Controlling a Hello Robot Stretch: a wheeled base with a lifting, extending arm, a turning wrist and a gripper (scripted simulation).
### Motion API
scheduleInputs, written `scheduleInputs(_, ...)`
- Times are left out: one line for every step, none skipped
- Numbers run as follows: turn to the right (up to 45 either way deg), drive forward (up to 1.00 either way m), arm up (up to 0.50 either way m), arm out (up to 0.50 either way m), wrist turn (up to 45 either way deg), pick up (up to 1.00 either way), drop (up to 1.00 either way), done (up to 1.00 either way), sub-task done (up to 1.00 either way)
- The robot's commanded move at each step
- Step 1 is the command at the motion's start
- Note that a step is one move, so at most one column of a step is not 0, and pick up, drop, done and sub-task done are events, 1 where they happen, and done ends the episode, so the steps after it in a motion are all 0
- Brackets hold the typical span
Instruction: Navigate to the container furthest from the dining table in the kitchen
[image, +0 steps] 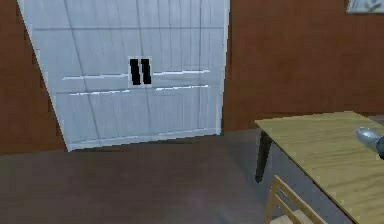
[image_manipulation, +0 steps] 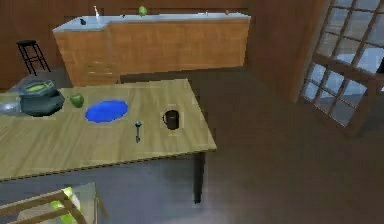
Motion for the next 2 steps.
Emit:
scheduleInputs(0.0, 1.0, 0.0, 0.0, 0.0, 0.0, 0.0, 0.0, 0.0)
scheduleInputs(0.0, 0.15, 0.0, 0.0, 0.0, 0.0, 0.0, 0.0, 0.0)
